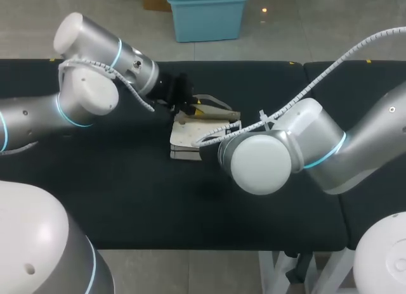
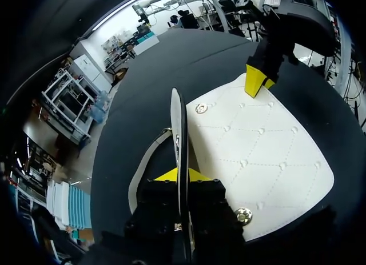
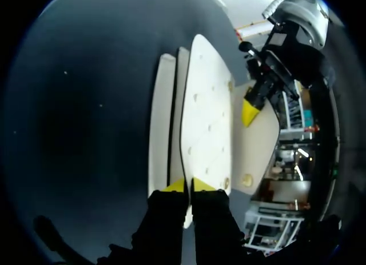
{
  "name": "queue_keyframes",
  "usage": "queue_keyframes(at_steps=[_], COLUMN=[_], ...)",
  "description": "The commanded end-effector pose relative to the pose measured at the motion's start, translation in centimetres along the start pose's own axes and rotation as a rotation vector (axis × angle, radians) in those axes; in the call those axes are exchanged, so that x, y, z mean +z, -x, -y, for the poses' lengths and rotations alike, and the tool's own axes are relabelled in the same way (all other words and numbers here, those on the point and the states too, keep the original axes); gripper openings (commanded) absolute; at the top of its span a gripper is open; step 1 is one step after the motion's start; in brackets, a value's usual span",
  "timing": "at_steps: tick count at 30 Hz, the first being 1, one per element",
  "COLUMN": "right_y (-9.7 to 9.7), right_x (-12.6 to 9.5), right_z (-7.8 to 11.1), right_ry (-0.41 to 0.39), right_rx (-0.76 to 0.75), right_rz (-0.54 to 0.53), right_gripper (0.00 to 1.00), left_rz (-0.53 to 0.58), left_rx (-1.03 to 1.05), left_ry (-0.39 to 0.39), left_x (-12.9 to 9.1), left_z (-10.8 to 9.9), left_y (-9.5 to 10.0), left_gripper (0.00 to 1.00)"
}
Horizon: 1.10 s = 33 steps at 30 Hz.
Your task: Pick up the bag, open it, inspect its contents, close it, and place it on the opposite side
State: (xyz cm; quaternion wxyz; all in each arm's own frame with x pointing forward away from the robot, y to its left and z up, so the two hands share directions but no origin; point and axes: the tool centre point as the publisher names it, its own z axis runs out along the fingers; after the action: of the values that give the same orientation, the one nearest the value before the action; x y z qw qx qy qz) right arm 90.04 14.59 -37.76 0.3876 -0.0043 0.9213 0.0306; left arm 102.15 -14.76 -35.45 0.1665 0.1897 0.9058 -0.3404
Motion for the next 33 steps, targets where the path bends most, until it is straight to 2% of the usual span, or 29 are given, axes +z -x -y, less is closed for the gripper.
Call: queue_keyframes(at_steps=[1, 2, 10, 15, 22, 23, 24, 25, 26, 33], right_y=[-0.1, 0.2, 2.2, 3.8, 5.5, 5.8, 6.0, 6.2, 6.6, 8.7], right_x=[-0.4, -0.8, -3.4, -5.2, -6.7, -6.8, -6.9, -7.0, -7.1, -8.3], right_z=[0.2, 0.1, -0.6, -1.0, -1.4, -1.4, -1.4, -1.5, -1.5, -2.3], right_ry=[0.030, 0.037, 0.070, 0.091, 0.119, 0.120, 0.123, 0.124, 0.128, 0.161], right_rx=[-0.009, -0.009, 0.005, 0.016, 0.017, 0.015, 0.016, 0.014, 0.005, -0.026], right_rz=[0.687, 0.688, 0.687, 0.697, 0.702, 0.702, 0.698, 0.697, 0.698, 0.730], right_gripper=[0.65, 1.00, 1.00, 1.00, 1.00, 0.93, 0.73, 0.18, 0.00, 0.00], left_rz=[0.019, 0.024, 0.078, 0.122, 0.160, 0.161, 0.161, 0.162, 0.162, 0.178], left_rx=[-0.004, -0.004, -0.017, -0.020, -0.037, -0.039, -0.040, -0.043, -0.043, -0.037], left_ry=[-0.008, -0.010, -0.003, 0.018, 0.014, 0.012, 0.011, 0.006, 0.004, -0.030], left_x=[-0.5, -0.8, -2.6, -4.4, -7.0, -7.3, -7.5, -7.9, -8.3, -10.6], left_z=[0.2, 0.3, 1.4, 2.3, 3.5, 3.6, 3.7, 4.0, 4.2, 6.0], left_y=[-0.1, 0.0, 1.1, 2.4, 3.8, 3.9, 4.0, 4.1, 4.1, 4.5], left_gripper=[0.00, 0.00, 0.00, 0.00, 0.00, 0.00, 0.00, 0.00, 0.00, 0.00])
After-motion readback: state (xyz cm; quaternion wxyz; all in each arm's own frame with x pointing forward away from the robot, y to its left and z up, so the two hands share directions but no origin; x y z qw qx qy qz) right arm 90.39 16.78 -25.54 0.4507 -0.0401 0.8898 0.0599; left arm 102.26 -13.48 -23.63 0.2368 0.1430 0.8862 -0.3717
